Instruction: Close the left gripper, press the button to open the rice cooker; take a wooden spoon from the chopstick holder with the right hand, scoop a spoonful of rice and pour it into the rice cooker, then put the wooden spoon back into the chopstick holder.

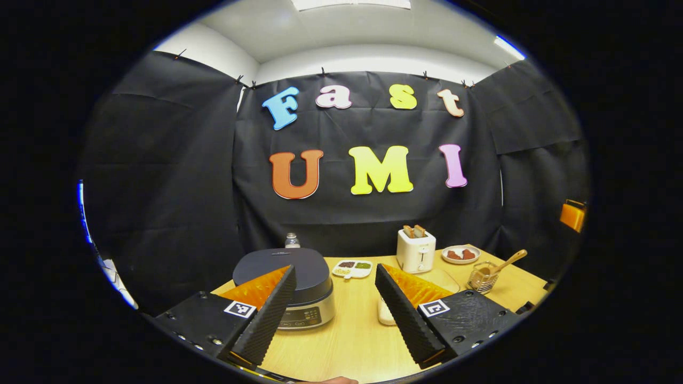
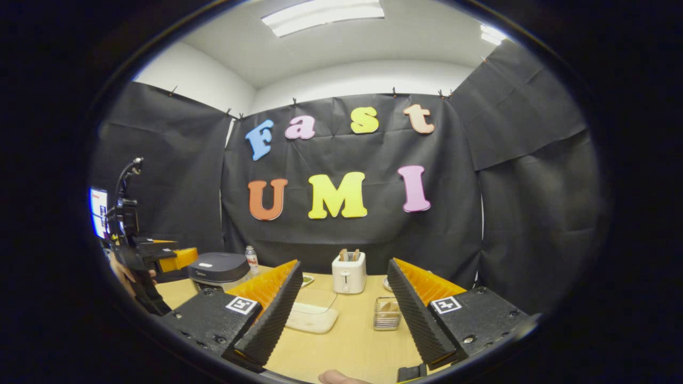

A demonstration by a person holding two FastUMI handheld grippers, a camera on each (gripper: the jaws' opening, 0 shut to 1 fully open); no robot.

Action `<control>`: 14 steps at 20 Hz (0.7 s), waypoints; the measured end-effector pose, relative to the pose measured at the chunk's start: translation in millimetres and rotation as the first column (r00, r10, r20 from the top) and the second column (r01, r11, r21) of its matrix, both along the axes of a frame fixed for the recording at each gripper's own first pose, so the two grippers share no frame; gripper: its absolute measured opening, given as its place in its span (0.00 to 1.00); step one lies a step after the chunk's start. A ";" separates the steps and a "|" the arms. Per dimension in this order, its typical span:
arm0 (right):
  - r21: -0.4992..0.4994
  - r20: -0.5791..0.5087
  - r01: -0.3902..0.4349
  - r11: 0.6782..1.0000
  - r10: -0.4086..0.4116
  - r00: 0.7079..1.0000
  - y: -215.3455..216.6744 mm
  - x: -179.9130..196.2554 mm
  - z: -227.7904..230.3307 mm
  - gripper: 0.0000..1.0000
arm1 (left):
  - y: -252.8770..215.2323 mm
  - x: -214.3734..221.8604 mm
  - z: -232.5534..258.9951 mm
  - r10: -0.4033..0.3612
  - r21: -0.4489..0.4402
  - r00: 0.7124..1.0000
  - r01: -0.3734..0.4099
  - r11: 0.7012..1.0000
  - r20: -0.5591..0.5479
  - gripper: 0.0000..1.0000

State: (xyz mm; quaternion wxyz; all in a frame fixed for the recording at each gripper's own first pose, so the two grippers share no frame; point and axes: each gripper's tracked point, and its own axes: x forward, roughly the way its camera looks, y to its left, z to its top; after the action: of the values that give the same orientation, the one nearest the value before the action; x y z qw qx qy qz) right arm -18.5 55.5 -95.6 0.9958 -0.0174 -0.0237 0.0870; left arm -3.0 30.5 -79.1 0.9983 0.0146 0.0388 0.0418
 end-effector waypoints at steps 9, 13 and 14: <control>0.042 -0.019 0.041 0.998 -0.040 0.999 -21.9 -0.7 2.3 1.00 | -33.4 -42.8 -2.1 -0.022 -0.009 1.000 0.022 1.000 0.008 0.95; 0.039 -0.040 0.036 0.999 -0.034 0.999 -18.7 -4.2 -2.9 1.00 | -45.3 -49.9 -5.3 -0.045 -0.048 0.999 0.046 0.998 0.023 0.95; 0.037 -0.046 0.028 0.999 -0.026 0.999 -16.9 -4.1 -4.0 1.00 | -45.5 -51.1 -4.5 -0.042 -0.045 0.999 0.043 0.998 0.023 0.96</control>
State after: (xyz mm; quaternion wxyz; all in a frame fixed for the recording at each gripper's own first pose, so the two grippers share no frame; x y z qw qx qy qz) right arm -22.6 38.7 -99.6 0.9973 0.0028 -0.0025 0.0734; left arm -54.2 -15.0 -83.6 0.9994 -0.0075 0.0286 0.0196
